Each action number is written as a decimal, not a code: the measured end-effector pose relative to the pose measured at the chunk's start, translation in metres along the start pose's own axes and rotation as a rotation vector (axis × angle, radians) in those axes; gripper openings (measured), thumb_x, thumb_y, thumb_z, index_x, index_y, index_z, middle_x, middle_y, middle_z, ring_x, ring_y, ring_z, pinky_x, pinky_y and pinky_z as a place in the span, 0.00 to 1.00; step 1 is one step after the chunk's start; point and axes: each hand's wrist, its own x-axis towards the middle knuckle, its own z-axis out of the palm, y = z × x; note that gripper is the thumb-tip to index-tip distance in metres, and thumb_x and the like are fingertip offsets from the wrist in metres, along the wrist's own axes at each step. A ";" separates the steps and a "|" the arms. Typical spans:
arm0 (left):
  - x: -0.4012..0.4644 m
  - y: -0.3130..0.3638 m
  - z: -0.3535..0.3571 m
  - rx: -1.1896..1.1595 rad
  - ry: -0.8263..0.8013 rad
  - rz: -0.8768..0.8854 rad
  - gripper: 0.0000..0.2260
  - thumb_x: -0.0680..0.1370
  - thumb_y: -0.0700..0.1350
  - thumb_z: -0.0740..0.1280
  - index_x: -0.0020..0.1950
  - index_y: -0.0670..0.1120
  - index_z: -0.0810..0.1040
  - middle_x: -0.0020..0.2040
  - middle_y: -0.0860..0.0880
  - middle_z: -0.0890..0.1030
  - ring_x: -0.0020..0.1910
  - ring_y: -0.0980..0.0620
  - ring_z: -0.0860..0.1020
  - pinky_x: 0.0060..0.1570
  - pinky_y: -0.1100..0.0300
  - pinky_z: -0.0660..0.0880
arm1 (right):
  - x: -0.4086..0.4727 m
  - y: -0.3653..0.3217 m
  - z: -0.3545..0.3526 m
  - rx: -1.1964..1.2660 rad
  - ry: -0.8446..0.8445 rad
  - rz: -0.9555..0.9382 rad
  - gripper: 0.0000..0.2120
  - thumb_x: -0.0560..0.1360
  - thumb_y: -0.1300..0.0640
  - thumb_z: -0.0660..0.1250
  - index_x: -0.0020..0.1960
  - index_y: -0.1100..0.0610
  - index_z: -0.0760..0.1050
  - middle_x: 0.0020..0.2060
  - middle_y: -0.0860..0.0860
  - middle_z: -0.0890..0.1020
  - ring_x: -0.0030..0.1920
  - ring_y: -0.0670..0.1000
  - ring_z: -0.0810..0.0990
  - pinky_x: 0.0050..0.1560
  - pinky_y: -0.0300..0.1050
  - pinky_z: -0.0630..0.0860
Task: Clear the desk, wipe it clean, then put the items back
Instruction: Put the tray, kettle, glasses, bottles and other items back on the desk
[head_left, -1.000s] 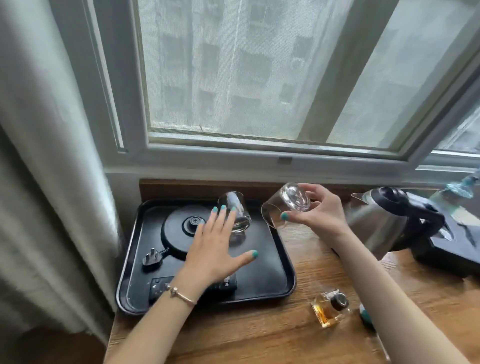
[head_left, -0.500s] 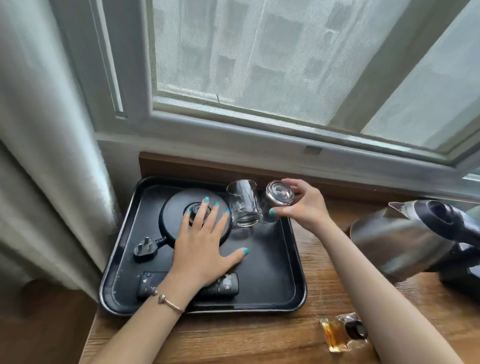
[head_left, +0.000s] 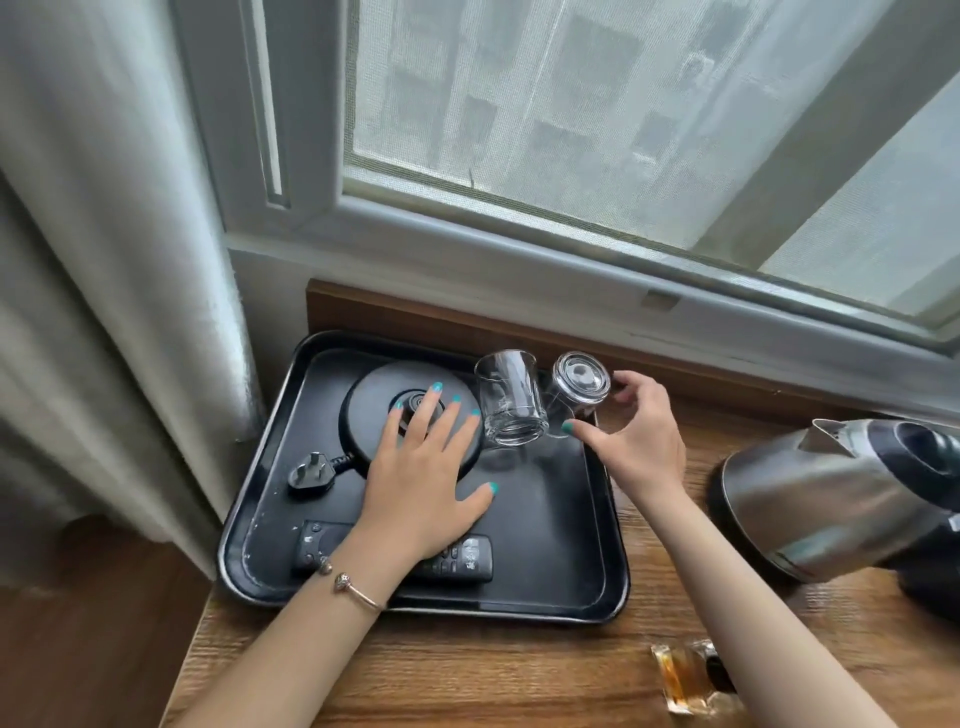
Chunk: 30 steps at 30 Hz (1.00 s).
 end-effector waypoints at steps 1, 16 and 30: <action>0.000 0.000 0.000 -0.006 0.002 -0.005 0.35 0.72 0.68 0.52 0.73 0.50 0.70 0.72 0.48 0.71 0.75 0.48 0.53 0.71 0.44 0.51 | -0.009 -0.006 -0.002 -0.009 0.034 -0.048 0.32 0.61 0.44 0.80 0.61 0.49 0.72 0.49 0.44 0.75 0.50 0.46 0.75 0.43 0.42 0.67; -0.002 -0.009 -0.019 -0.671 0.134 -0.095 0.27 0.68 0.49 0.60 0.67 0.50 0.75 0.77 0.52 0.61 0.77 0.56 0.49 0.71 0.63 0.47 | -0.053 -0.091 0.049 0.181 -0.039 0.530 0.43 0.61 0.33 0.75 0.68 0.54 0.69 0.60 0.50 0.79 0.62 0.53 0.77 0.58 0.46 0.71; -0.020 -0.019 -0.071 -0.777 0.125 0.315 0.36 0.73 0.45 0.73 0.77 0.52 0.61 0.76 0.56 0.62 0.76 0.58 0.57 0.74 0.56 0.58 | -0.098 -0.055 -0.065 0.703 -0.149 0.267 0.33 0.49 0.58 0.83 0.53 0.58 0.79 0.45 0.54 0.86 0.47 0.51 0.85 0.51 0.46 0.81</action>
